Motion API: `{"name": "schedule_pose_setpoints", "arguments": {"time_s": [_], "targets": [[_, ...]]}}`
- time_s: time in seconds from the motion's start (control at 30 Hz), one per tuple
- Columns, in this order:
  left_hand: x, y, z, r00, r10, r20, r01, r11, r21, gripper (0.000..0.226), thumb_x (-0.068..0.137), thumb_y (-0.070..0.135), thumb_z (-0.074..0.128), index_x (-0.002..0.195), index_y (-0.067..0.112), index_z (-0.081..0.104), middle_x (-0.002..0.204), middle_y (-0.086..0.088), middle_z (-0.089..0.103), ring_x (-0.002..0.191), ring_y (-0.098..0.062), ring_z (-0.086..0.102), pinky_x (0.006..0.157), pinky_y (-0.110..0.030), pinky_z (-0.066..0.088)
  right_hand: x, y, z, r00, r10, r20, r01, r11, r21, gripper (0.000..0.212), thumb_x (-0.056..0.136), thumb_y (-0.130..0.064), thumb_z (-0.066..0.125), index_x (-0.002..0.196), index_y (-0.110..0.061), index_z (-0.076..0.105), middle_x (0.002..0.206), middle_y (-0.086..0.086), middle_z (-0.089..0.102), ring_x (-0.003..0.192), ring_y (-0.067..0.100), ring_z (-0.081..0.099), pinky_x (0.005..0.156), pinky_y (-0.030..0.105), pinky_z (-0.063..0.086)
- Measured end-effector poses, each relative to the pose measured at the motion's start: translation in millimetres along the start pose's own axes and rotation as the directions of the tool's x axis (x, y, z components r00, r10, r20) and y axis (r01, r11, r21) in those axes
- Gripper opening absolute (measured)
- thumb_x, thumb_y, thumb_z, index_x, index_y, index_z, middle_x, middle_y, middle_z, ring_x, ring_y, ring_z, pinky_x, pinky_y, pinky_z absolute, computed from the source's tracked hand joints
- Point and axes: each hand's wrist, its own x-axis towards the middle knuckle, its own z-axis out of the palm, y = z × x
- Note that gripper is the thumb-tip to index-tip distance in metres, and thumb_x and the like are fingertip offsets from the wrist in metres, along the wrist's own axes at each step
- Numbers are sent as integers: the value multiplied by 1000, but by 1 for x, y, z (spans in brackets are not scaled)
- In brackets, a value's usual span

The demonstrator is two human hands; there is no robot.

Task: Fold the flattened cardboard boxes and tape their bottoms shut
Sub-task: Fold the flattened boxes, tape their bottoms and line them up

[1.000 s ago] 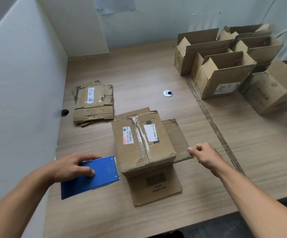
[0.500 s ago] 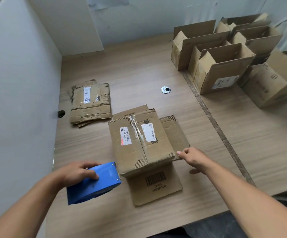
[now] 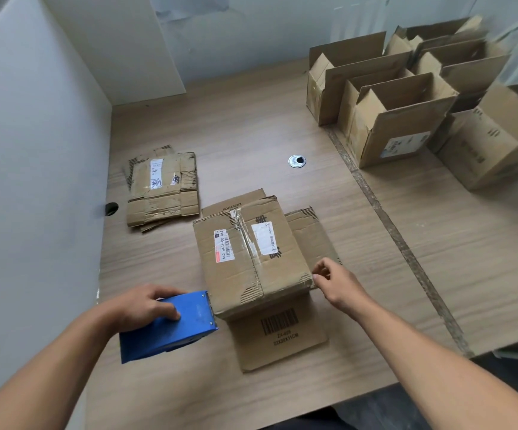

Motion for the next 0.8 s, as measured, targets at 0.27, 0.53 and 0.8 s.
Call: {"name": "schedule_pose_setpoints", "arguments": {"time_s": [0.27, 0.53, 0.8], "targets": [[0, 1, 1, 1000, 6, -9, -5, 997, 72, 48, 65, 48, 58, 112, 56, 62, 109, 22, 67, 98, -2, 61, 82, -23, 41, -11, 8, 2, 998, -58, -12, 59, 959, 277, 15, 91, -14, 65, 81, -24, 63, 85, 0, 69, 88, 29, 68, 67, 40, 59], [2, 0, -4, 1000, 7, -17, -5, 990, 143, 36, 78, 44, 64, 111, 59, 62, 108, 24, 68, 98, 0, 62, 84, -24, 43, -12, 16, 7, 994, -103, -19, 105, 980, 167, 15, 90, -22, 69, 81, -32, 61, 81, -9, 68, 74, 7, 62, 73, 27, 50], [3, 5, -2, 1000, 23, -4, -22, 987, 157, 34, 92, 28, 65, 111, 56, 58, 107, 23, 66, 94, 1, 61, 75, -17, 40, -8, 14, 1, 987, -159, 10, 159, 987, 36, 20, 88, -34, 72, 72, -33, 59, 78, -8, 69, 82, 8, 64, 75, 26, 46]]}}
